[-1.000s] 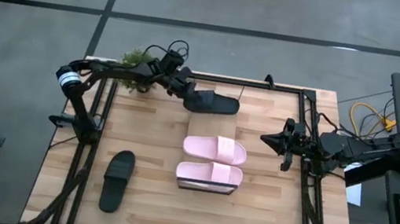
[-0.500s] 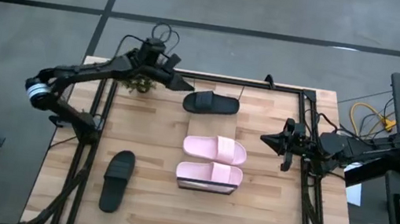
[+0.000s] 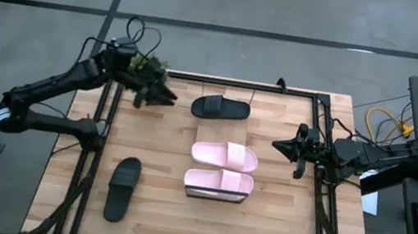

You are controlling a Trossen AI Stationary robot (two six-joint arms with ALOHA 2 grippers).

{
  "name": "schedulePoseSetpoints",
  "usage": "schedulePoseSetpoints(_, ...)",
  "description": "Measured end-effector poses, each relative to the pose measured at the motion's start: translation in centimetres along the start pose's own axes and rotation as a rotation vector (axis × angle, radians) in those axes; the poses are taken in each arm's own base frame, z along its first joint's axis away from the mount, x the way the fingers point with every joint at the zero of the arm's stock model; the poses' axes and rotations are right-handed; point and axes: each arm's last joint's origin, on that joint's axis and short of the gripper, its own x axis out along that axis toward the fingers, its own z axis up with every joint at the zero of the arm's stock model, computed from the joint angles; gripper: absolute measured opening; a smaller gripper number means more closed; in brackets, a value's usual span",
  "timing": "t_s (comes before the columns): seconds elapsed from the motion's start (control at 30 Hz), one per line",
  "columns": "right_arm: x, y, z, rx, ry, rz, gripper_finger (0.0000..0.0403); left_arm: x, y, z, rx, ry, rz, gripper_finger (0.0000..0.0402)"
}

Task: Pick and place slides into the shelf
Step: Put the black slide on the shelf

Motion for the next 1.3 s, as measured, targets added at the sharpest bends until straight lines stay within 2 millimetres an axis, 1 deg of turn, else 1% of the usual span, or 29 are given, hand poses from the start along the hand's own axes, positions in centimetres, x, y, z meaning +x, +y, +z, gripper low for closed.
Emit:
schedulePoseSetpoints(0.27, 0.0, 0.0, 0.0, 0.002, -0.004, 0.001, 0.0009, -1.6, -1.1, -4.1, -0.061, 0.291, 0.057, 0.0171)
schedulePoseSetpoints(0.37, 0.0, 0.0, 0.0, 0.002, -0.004, 0.001, 0.0009, -1.9, -1.1, -5.4, -0.107, 0.403, 0.095, 0.0171)
schedulePoseSetpoints(0.5, 0.0, 0.0, 0.0, 0.002, -0.004, 0.000, 0.0009, -1.8, -0.8, -6.6, -0.146, 0.534, 0.146, 0.0171)
schedulePoseSetpoints(0.63, 0.0, 0.0, 0.0, 0.013, -0.004, -0.001, 0.0009, -1.1, -0.2, -7.6, -0.181, 0.648, 0.163, 0.0171)
schedulePoseSetpoints(0.73, 0.0, 0.0, 0.0, 0.024, -0.005, -0.001, 0.0009, -0.5, 0.1, -8.6, -0.174, 0.758, 0.156, 0.0171)
schedulePoseSetpoints(0.9, 0.0, 0.0, 0.0, 0.046, -0.004, -0.001, 0.0009, 0.4, 0.2, -9.9, -0.083, 0.952, 0.170, 0.0171)
schedulePoseSetpoints(1.0, 0.0, 0.0, 0.0, 0.044, -0.001, -0.002, 0.0009, 1.2, 0.8, -10.3, -0.006, 1.020, 0.197, 0.0171)
schedulePoseSetpoints(1.1, 0.0, 0.0, 0.0, 0.043, 0.001, -0.004, 0.0009, 2.3, 1.6, -10.9, -0.027, 1.082, 0.181, 0.0171)
schedulePoseSetpoints(1.3, 0.0, 0.0, 0.0, 0.042, 0.003, -0.004, 0.0009, 3.8, 3.0, -13.3, -0.095, 1.220, 0.097, 0.0171)
